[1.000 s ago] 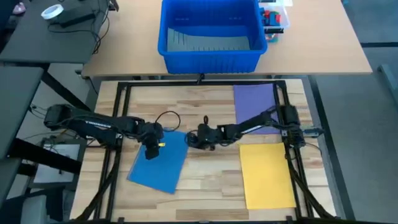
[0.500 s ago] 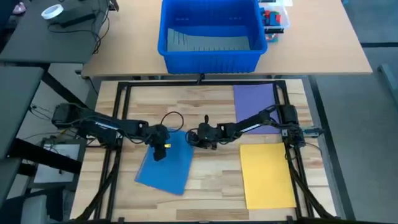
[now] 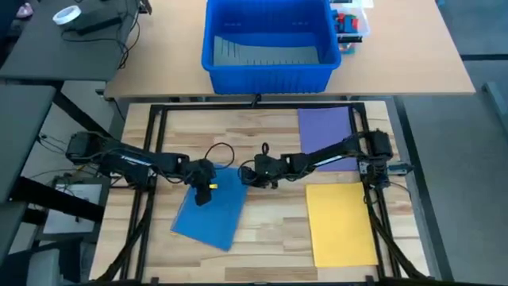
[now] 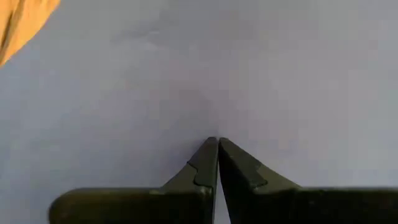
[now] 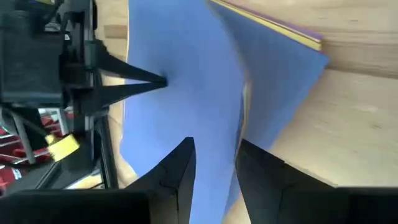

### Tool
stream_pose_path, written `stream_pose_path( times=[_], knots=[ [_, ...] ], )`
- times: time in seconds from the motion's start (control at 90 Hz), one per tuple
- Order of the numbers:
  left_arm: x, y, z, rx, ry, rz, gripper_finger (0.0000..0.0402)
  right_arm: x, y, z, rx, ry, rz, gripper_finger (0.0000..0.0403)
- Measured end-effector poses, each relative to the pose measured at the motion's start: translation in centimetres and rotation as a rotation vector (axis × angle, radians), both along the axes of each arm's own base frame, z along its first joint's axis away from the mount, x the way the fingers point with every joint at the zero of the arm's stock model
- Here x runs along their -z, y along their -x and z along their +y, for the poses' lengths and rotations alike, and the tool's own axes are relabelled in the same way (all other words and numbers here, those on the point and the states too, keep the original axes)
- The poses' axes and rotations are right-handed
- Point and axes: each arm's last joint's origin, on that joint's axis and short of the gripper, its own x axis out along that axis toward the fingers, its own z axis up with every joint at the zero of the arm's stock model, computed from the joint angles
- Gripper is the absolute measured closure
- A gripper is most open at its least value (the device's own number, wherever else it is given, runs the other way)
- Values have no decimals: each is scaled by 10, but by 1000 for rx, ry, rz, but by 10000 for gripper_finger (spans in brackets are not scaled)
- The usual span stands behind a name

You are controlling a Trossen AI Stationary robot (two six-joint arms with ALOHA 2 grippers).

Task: Organize paper
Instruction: Put the blue paper on the table

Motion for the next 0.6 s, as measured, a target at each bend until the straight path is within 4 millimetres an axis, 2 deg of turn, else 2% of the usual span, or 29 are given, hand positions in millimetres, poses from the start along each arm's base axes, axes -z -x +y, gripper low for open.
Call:
stream_pose_path(
  times=[0.122,0.356,0.533,0.6],
  knots=[
    [0,0,0,3,-2,-3,402,-1,3,0,3,11,27,301],
    [0,-1,0,3,-3,-9,402,17,-4,-4,17,15,30,301],
    [0,-1,0,2,-2,-8,402,18,-4,-5,19,15,34,301],
    [0,0,0,2,-2,-6,402,11,-3,-6,4,27,18,301]
  ],
)
